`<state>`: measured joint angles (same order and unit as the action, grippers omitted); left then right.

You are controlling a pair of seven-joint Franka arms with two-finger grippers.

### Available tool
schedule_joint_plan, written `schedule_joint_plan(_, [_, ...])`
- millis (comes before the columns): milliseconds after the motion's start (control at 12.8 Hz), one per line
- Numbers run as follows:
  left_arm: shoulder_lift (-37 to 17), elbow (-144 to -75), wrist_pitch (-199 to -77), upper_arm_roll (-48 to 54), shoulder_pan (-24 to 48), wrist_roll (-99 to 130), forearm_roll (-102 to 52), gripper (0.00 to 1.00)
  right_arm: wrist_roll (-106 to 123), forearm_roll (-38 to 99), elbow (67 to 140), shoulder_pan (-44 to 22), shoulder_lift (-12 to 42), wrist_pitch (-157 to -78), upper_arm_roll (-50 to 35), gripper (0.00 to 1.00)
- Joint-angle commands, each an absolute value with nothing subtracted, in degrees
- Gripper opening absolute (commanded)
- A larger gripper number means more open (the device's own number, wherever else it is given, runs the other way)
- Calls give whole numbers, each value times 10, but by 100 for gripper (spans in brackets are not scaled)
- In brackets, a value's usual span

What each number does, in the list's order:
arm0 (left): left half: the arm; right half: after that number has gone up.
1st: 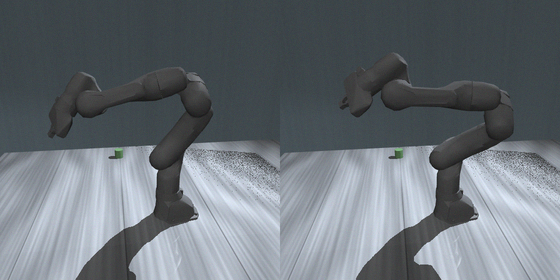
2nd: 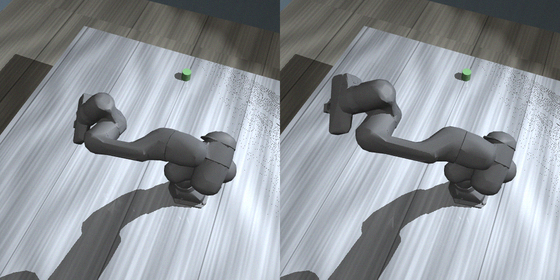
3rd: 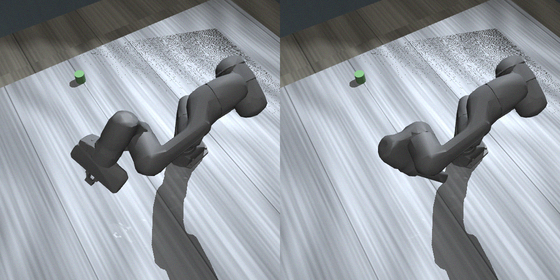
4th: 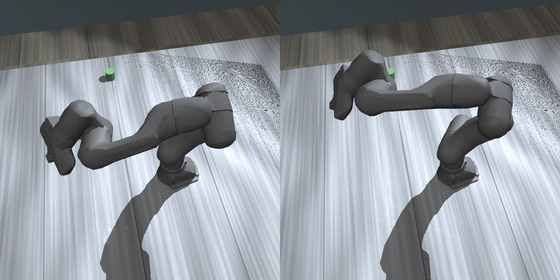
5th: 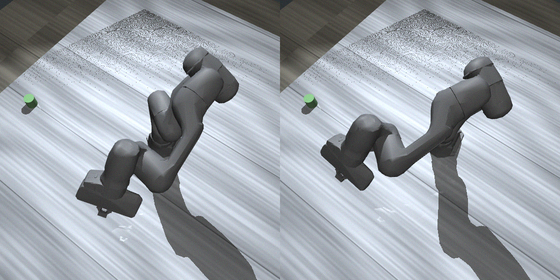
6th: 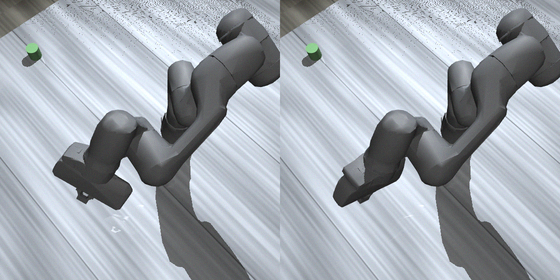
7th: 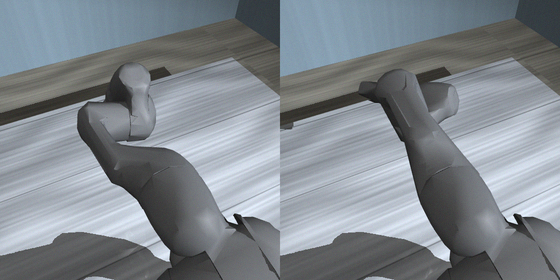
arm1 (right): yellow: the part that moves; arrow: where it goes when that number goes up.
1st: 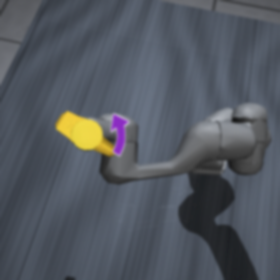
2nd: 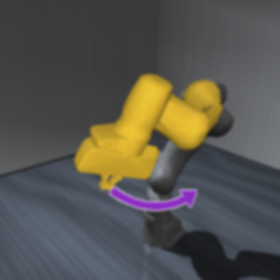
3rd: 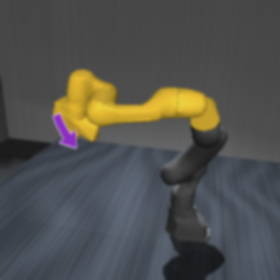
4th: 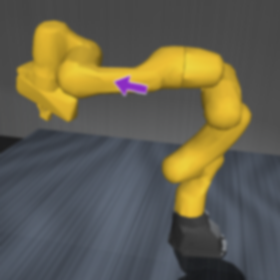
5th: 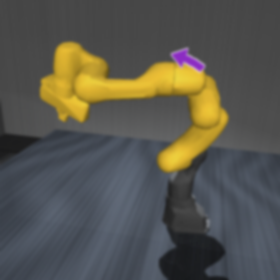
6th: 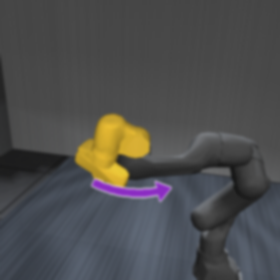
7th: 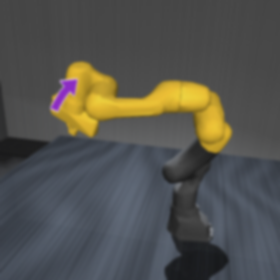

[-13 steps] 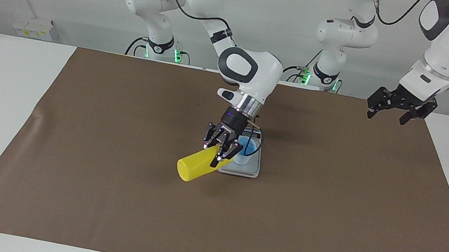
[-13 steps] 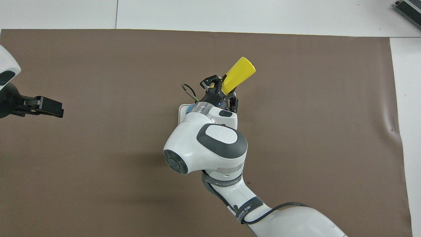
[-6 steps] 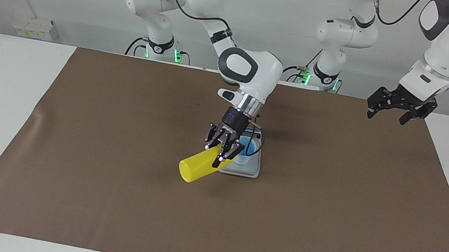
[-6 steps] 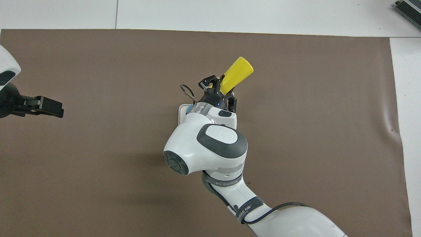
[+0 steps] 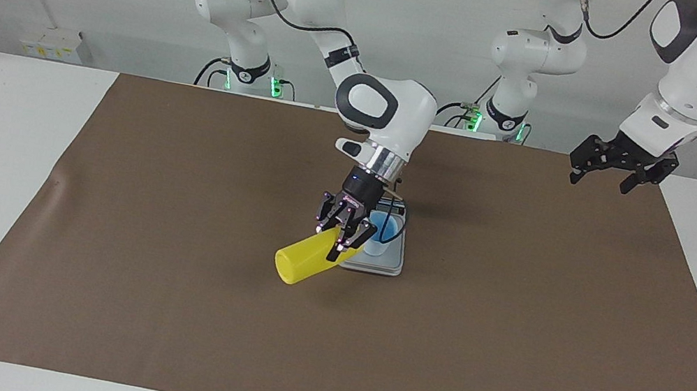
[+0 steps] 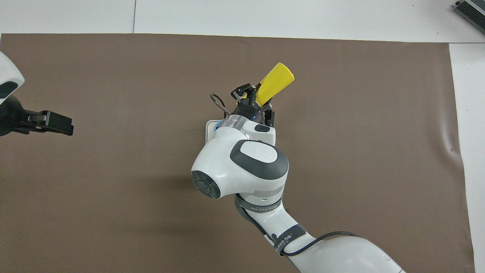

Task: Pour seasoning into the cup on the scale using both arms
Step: 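Tilt the yellow bottle over the blue cup with the right gripper, then turn the bottle upright and carry it back with the right gripper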

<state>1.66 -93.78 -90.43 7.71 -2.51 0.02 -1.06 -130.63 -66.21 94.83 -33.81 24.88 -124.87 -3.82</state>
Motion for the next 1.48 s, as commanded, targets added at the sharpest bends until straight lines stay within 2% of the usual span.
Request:
schedule_joint_plan(0, [24,-949,-917,79,-25,-3,-3,100,-1317,-620,957,-323,218,-1269,-41,0])
schedule_joint_plan(625, [24,-948,-915,78,-25,-3,-3,100,-1309,-310,963,-276,148,-1274,-40,0])
schedule_joint_plan(1015, [24,-947,-914,79,-25,-3,-2,100,-1301,-193,964,-241,117,-1267,-41,0])
schedule_joint_plan(1406, [24,-948,-916,79,-25,-3,-2,100,-1182,-57,966,-187,84,-1239,-40,0])
